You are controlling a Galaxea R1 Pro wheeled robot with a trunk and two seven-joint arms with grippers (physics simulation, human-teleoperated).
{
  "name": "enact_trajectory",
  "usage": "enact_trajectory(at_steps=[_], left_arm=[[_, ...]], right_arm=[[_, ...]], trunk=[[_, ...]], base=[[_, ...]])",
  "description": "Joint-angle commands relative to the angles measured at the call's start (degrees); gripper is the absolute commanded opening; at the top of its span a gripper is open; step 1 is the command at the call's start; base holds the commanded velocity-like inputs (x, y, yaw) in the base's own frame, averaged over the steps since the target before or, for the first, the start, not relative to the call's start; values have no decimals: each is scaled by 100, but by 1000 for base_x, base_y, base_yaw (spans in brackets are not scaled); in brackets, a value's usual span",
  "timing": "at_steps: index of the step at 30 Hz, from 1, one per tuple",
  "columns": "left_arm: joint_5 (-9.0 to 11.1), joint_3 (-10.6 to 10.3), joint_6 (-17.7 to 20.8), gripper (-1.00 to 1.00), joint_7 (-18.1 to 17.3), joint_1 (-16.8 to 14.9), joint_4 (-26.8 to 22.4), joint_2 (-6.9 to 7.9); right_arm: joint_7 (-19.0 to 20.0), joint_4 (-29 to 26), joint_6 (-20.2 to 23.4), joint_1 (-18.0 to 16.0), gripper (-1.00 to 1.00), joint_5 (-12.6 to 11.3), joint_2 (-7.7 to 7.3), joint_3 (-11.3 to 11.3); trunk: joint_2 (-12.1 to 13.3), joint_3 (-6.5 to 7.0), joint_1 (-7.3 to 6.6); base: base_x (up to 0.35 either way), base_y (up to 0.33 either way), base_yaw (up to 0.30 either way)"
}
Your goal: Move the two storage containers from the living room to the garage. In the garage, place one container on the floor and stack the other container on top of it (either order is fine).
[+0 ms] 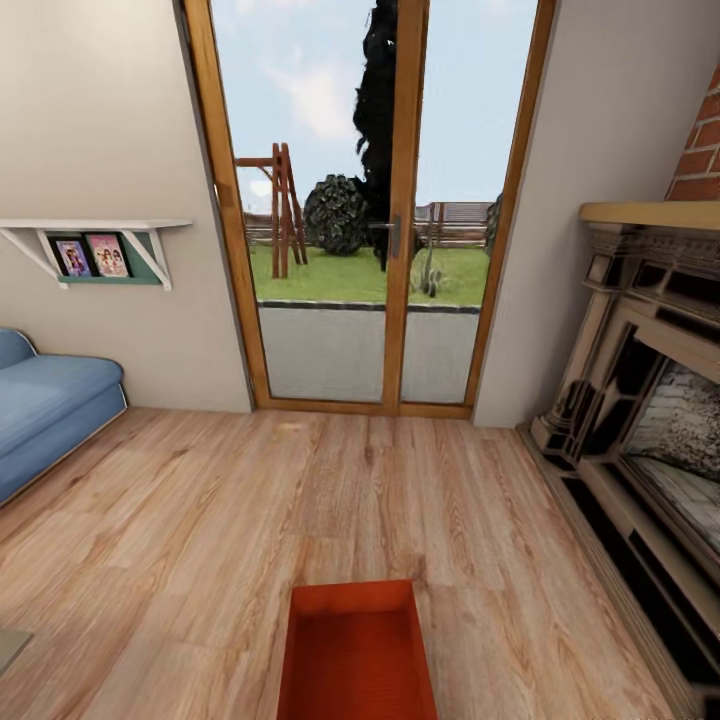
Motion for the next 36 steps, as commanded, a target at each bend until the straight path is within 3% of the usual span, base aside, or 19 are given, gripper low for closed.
enact_trajectory(at_steps=[1,15,27,36], left_arm=[[35,-4,17,100,16,-3,-1,1],[48,-4,19,100,16,-2,-1,-1],[52,14,20,100,16,-3,-1,7],[52,14,18,100,16,-2,-1,7]], right_arm=[[-4,18,-30,-6,100,-45,5,49],[-4,18,-26,-6,100,-6,5,52],[-4,18,-23,-6,100,-5,8,52],[-4,18,-30,-6,100,-5,-2,52]], trunk=[[-3,-5,0],[-3,-5,0],[-3,-5,0],[-3,-5,0]], base=[[0,0,0],[0,-5,0],[0,-138,2],[0,-2,136]])
